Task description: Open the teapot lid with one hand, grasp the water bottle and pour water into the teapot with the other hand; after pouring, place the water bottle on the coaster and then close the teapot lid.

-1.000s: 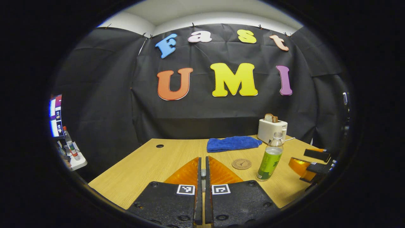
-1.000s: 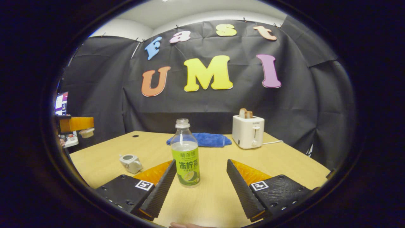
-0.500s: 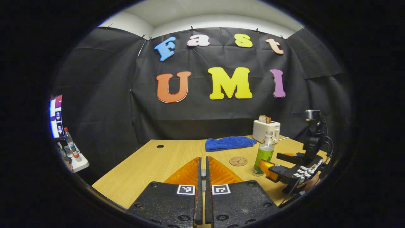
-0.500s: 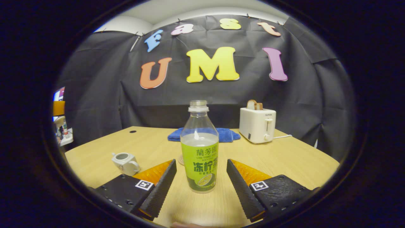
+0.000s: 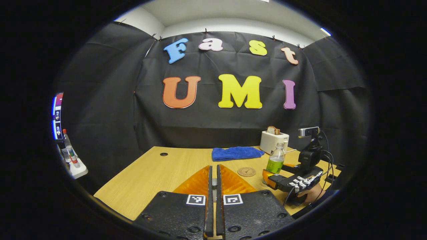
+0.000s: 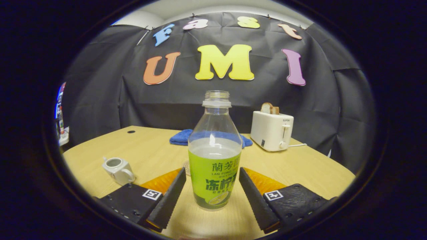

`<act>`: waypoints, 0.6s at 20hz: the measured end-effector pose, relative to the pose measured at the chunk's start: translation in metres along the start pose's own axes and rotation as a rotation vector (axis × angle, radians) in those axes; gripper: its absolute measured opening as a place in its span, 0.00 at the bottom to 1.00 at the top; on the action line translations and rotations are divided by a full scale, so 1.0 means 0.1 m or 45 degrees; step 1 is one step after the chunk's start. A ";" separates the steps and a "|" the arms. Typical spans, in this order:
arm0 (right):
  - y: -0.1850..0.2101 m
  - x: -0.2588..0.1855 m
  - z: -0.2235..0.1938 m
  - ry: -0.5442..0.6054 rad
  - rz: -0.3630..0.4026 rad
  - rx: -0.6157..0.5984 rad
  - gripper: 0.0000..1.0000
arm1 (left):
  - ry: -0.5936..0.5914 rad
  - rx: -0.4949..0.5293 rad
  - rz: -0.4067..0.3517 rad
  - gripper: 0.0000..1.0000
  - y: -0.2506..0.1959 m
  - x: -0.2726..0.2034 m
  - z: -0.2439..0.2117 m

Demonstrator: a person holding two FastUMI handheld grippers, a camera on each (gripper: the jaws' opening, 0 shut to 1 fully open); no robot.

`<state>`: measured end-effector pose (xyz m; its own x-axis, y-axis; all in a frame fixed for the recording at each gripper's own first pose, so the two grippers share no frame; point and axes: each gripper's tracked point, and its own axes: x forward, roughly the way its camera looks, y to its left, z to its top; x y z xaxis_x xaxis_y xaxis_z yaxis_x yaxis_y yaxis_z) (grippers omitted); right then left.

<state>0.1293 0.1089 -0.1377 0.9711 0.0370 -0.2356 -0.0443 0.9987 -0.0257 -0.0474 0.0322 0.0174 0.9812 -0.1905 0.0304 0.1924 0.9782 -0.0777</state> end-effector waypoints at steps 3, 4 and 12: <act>-0.01 0.03 0.02 -0.002 -0.018 0.008 0.83 | 0.023 -0.001 0.017 0.05 0.13 0.02 -0.05; -0.02 0.00 0.01 0.003 -0.018 0.009 0.74 | 0.028 0.001 0.027 0.05 0.19 0.03 -0.07; -0.09 -0.04 0.17 0.024 -0.094 -0.188 0.71 | 0.058 -0.016 0.055 0.05 0.37 0.04 -0.15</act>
<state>0.1295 0.1007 -0.1200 0.9684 -0.0385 -0.2463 -0.0082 0.9825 -0.1860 -0.0363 0.0670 0.0000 0.9882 -0.1517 -0.0188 0.1494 0.9846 -0.0905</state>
